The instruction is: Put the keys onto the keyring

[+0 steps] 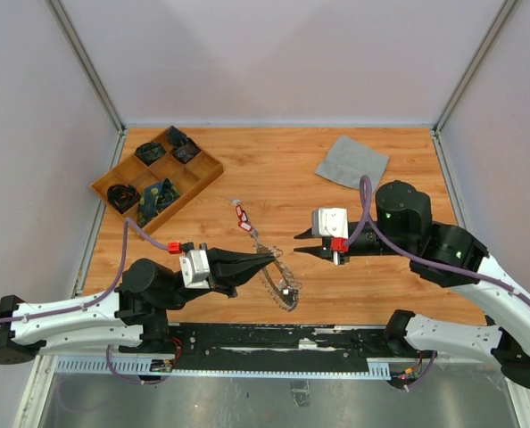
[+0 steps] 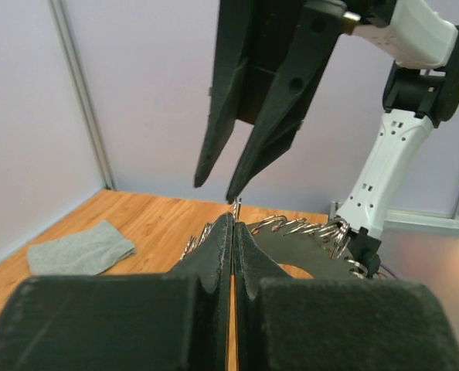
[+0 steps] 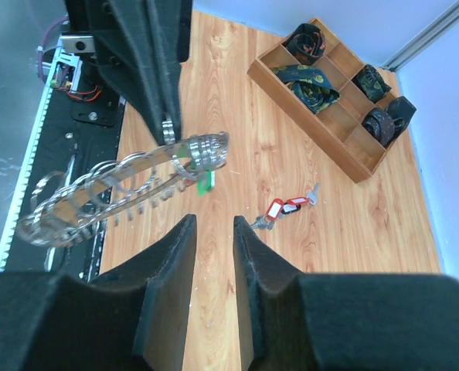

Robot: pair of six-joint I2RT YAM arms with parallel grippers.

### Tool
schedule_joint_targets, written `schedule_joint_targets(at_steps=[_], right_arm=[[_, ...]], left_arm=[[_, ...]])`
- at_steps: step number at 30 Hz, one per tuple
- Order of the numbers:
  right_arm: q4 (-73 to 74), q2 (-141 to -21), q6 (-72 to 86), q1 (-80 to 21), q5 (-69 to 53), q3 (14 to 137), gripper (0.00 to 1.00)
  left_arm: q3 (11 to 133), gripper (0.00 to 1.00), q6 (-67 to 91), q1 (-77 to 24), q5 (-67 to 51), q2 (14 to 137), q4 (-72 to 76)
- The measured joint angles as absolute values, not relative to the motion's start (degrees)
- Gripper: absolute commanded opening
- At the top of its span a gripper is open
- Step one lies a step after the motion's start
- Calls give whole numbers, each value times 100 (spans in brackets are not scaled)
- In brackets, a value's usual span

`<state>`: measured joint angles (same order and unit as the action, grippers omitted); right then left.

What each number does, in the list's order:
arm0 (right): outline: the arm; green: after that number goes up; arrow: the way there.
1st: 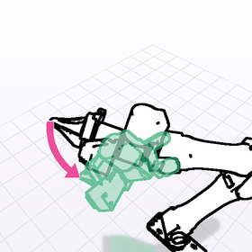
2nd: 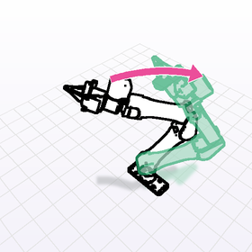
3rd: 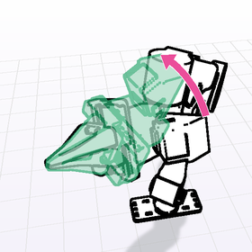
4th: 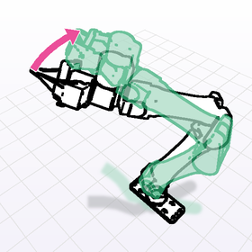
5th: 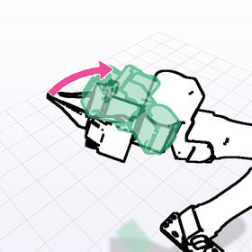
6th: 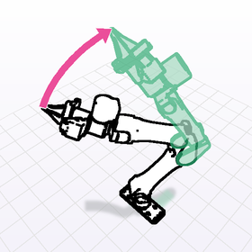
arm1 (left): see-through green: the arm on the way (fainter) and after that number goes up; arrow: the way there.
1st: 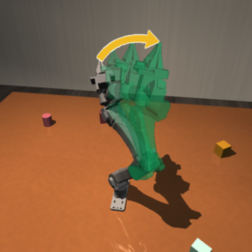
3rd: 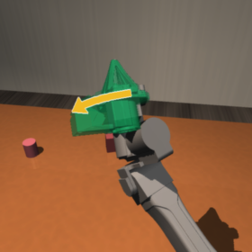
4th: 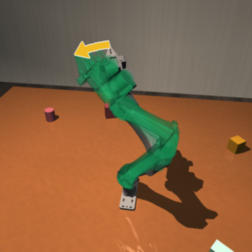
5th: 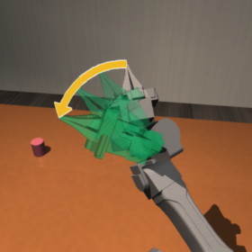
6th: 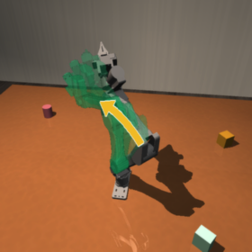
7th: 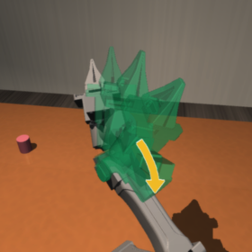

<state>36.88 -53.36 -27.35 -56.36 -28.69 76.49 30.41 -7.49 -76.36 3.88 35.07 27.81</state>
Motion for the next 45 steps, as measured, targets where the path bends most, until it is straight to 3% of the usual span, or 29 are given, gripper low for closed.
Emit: schedule_joint_targets(at_steps=[14,34,45], right_arm=[[2886,-5271,-2954,-5636,-3238,7247,35],[2506,-5223,-3055,-5704,-3846,6976,26],[2517,-5253,-3068,-5756,-3898,6976,32]], left_arm=[[3041,1,-749,-7636,-34,3542,2783],[3041,0,-751,-7636,-32,3553,2816],[3041,1,-751,-7636,-23,3553,2816]])
